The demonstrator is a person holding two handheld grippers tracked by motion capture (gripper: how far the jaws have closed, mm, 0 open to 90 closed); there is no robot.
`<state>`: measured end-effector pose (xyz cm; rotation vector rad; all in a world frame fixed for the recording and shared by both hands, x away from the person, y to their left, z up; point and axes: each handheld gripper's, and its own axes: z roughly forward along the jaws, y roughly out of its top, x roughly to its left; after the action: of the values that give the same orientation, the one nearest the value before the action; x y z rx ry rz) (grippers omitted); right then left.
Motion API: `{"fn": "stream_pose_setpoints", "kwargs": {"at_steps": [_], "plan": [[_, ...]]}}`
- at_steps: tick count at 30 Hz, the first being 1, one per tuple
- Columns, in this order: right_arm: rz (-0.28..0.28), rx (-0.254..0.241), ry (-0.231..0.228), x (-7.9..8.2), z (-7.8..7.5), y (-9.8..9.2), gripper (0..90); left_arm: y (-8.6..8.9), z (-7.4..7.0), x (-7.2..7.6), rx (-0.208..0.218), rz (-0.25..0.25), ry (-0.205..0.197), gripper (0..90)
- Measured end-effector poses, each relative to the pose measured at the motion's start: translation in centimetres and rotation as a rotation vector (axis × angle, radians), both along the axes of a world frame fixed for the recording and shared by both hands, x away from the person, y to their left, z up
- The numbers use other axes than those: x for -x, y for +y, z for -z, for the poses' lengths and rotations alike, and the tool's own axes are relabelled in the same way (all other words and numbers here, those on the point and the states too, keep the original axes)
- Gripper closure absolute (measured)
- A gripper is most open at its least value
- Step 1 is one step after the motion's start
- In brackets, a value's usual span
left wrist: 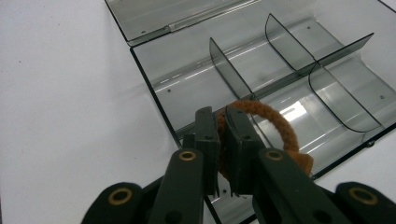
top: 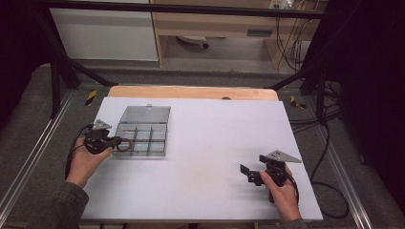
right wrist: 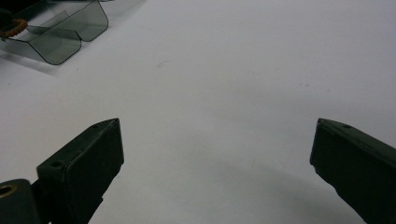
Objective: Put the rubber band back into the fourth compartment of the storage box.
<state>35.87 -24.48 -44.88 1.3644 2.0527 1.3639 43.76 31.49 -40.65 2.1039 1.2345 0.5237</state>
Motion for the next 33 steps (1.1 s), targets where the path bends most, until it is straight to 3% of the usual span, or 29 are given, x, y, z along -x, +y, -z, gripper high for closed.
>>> {"fn": "stream_pose_setpoints", "kwargs": {"at_steps": [33], "plan": [[-0.001,0.0,0.004,0.01,0.02,0.04,3.0,-0.5,-0.34,-0.08,0.034,-0.008,-0.022,72.5]]}}
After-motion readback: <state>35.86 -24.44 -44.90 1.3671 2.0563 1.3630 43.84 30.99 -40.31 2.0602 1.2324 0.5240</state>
